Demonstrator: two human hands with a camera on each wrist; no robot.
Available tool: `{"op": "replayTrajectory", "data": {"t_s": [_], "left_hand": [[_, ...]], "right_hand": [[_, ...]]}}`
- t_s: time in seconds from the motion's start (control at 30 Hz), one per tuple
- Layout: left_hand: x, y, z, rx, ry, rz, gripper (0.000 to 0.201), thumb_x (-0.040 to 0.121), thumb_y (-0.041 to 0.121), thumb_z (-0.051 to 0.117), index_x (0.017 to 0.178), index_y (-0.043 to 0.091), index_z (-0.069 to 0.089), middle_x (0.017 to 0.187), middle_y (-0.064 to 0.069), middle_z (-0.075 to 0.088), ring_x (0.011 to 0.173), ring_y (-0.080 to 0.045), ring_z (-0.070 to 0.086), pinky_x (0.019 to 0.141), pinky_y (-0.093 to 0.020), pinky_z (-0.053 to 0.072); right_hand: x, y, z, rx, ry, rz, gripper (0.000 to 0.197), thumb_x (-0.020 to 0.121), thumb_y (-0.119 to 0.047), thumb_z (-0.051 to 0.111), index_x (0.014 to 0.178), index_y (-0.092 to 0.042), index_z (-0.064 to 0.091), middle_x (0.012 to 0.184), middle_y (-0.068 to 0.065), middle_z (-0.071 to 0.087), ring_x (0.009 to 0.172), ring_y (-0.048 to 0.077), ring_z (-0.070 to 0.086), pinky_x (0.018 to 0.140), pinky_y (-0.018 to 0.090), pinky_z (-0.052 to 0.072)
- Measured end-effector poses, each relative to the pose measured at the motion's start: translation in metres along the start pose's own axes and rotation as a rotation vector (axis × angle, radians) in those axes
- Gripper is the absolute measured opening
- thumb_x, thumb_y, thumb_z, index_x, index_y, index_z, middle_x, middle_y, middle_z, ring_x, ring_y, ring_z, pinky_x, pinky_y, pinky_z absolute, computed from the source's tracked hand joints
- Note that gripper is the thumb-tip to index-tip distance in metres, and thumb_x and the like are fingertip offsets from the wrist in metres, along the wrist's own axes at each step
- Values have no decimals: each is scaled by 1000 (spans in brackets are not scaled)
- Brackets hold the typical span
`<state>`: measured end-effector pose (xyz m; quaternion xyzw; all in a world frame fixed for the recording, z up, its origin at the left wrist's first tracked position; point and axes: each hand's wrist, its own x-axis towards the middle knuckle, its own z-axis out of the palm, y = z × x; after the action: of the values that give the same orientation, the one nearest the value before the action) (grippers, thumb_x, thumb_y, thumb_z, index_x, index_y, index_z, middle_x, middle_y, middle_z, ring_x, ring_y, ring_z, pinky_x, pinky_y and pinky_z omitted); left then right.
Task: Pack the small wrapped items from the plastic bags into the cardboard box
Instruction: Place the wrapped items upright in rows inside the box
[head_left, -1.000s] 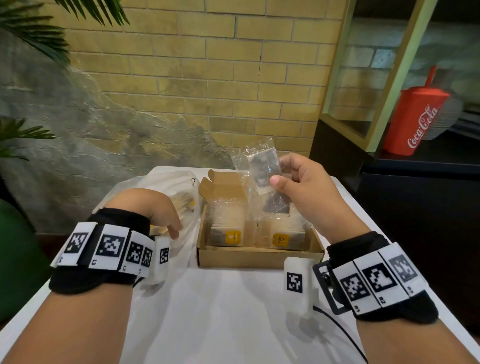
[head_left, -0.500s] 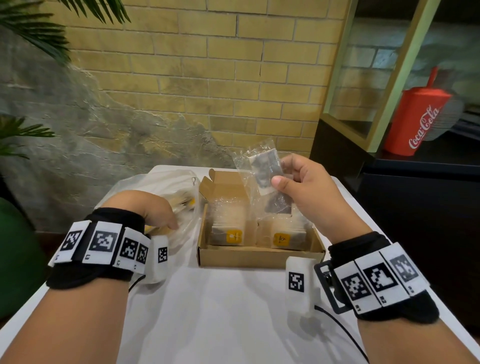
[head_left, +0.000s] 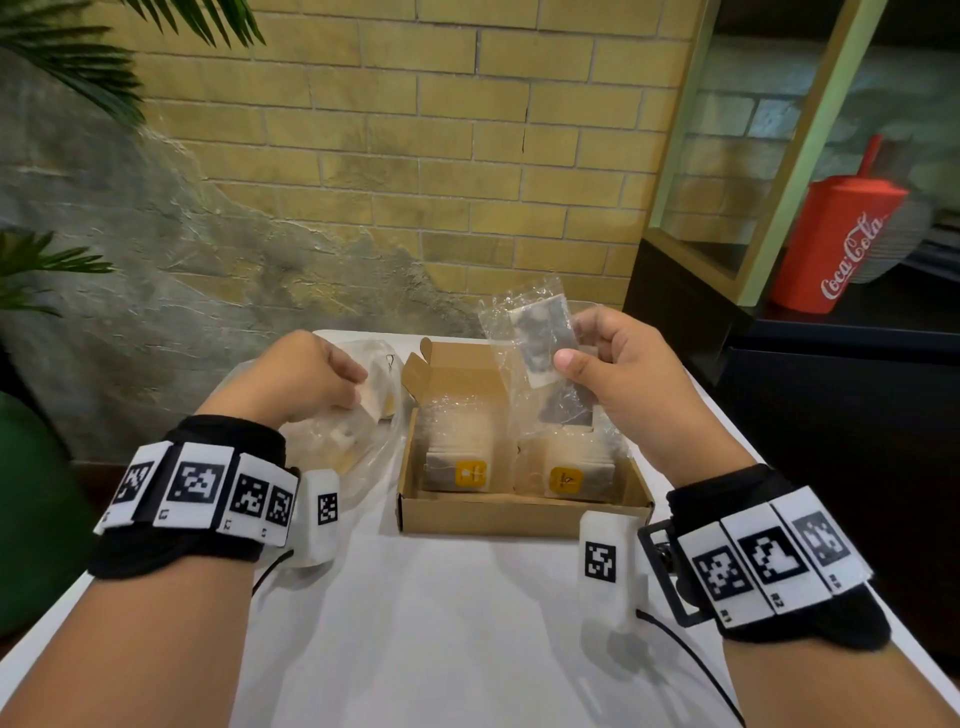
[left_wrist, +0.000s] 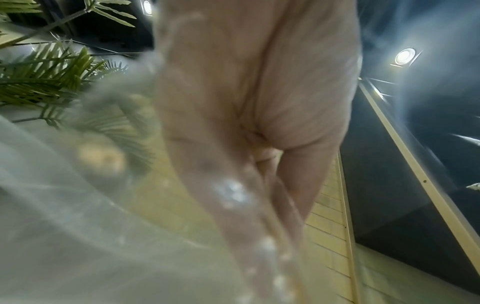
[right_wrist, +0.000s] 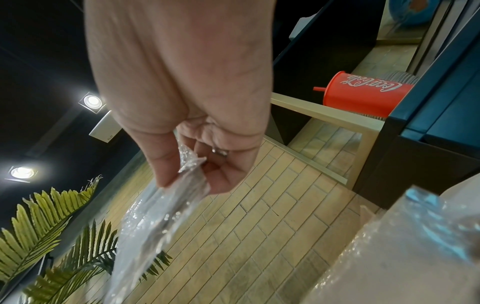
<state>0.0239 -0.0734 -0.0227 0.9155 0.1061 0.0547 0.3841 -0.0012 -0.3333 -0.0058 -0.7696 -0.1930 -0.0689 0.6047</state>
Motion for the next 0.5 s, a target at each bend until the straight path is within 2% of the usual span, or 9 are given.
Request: {"op": "replayTrajectory", "data": {"t_s": [0.07,0.13,0.23,0.33,0.4,0.43,0.5], "left_hand": [[-1,3,0,-65,23,50,22,78,-3,68,91,15,68,75,-2,61,58,-11,53,55,-18,40],[-3,6,-1,-135,33,105,26,77,-5,68,92,17,67,75,-1,57,59,-13,51,60,-21,44],[-6,10,-3,-205,29,176,37,75,-5,71,89,28,64,86,1,59,70,-16,54,69,-29,51],[-7,16,-1,-303,25,201,55,74,-7,70,110,31,51,95,-9,57,78,-22,55,81,-43,52],[-8,20,2,-348,35,223,65,75,-7,69,122,29,43,95,-5,56,80,-21,57,82,-41,51],[-8,23,4,-352,44,251,59,75,-7,69,118,27,46,95,-2,58,81,-19,58,80,-38,50],[-11,28,7,-351,43,332,35,76,-8,66,95,20,59,86,0,65,77,-15,60,76,-30,49]], "right_hand": [[0,0,-1,-12,2,-1,17,91,-3,53,91,-20,58,78,-6,65,55,-4,62,48,13,48],[0,1,-1,-31,7,-8,18,91,-3,53,92,-21,58,79,-6,66,57,-2,62,50,15,50],[1,3,-2,-58,25,-17,19,90,-4,54,95,-21,59,85,-4,68,67,4,65,55,22,56],[2,5,-2,-44,47,-13,22,89,-2,55,104,-18,58,88,1,70,73,9,68,57,27,58],[3,6,-4,-34,69,-12,24,89,-1,55,107,-17,56,90,0,70,74,7,69,55,24,57],[3,7,-5,-36,83,-18,24,89,-1,55,108,-16,57,91,0,70,74,6,69,55,22,56],[4,9,-7,-59,106,-41,22,89,1,54,104,-15,60,92,-2,70,80,6,68,60,21,57]]}}
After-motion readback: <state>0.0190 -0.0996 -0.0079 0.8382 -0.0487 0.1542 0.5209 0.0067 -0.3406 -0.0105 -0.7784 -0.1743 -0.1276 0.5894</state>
